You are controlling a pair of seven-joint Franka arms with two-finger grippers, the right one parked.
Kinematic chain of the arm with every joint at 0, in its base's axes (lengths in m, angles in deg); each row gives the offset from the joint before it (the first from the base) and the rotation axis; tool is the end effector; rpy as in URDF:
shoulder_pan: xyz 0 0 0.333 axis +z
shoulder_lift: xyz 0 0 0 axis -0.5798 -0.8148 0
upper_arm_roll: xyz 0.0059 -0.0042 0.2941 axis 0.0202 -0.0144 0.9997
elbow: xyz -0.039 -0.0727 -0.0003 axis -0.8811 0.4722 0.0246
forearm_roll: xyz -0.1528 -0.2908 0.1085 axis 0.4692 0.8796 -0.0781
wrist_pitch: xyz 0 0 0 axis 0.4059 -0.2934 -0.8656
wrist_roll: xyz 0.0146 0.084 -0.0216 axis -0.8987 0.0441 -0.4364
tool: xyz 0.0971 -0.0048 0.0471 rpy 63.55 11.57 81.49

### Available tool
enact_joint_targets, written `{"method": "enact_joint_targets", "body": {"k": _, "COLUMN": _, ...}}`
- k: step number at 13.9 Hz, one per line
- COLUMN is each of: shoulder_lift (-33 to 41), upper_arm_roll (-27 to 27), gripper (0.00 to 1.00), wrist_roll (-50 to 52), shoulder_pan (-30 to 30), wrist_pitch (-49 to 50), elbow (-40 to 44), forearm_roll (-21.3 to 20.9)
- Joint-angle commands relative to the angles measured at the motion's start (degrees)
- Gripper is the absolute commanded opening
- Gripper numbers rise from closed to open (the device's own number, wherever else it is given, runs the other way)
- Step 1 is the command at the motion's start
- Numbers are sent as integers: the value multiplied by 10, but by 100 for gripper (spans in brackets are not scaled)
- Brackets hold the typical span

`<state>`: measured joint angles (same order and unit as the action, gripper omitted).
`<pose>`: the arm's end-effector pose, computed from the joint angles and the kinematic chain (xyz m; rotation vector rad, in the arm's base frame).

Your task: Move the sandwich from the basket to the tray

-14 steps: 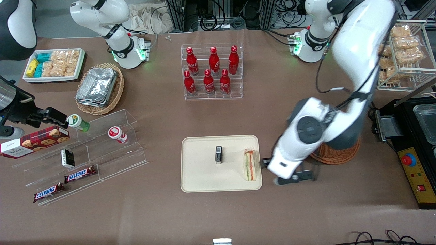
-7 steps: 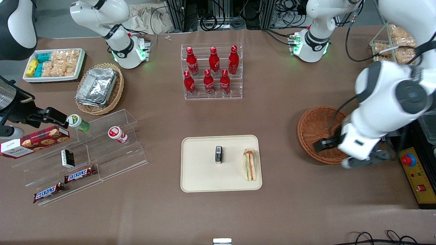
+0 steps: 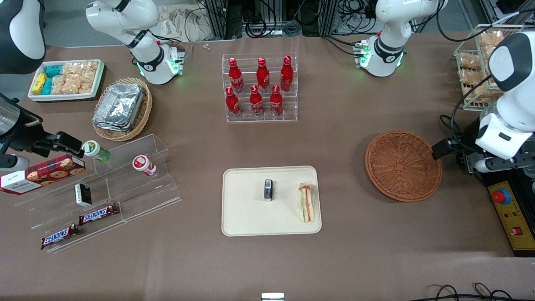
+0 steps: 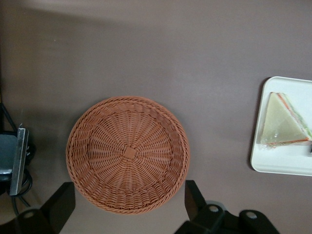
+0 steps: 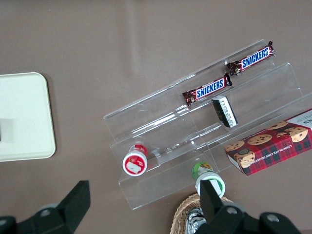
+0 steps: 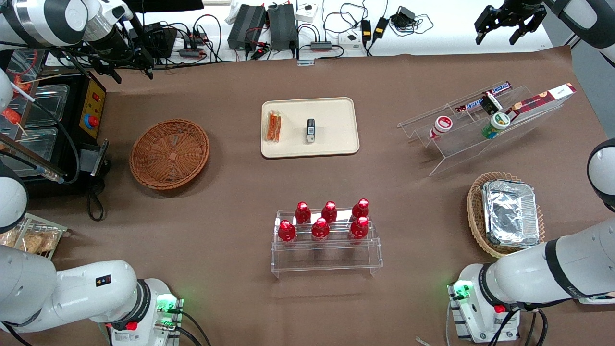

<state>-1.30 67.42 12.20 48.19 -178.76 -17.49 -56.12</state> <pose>0.5358 -0.0252 0.5111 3.0695 0.2011 0.0900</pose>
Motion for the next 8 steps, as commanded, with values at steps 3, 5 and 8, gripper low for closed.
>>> {"method": "enact_joint_targets", "body": {"k": 3, "shoulder_lift": 16, "upper_arm_roll": -17, "gripper": 100, "wrist_roll": 0, "shoulder_pan": -23, "wrist_pitch": -11, "elbow": -2, "forearm_roll": -20}}
{"method": "enact_joint_targets", "body": {"k": 5, "shoulder_lift": -10, "upper_arm_roll": -18, "gripper": 100, "wrist_roll": -6, "shoulder_pan": -24, "wrist_pitch": 37, "elbow": 56, "forearm_roll": -20}}
{"method": "enact_joint_targets", "body": {"k": 8, "shoulder_lift": -45, "upper_arm_roll": -18, "gripper": 100, "wrist_roll": -18, "shoulder_pan": -23, "wrist_pitch": 99, "elbow": 119, "forearm_roll": -16}}
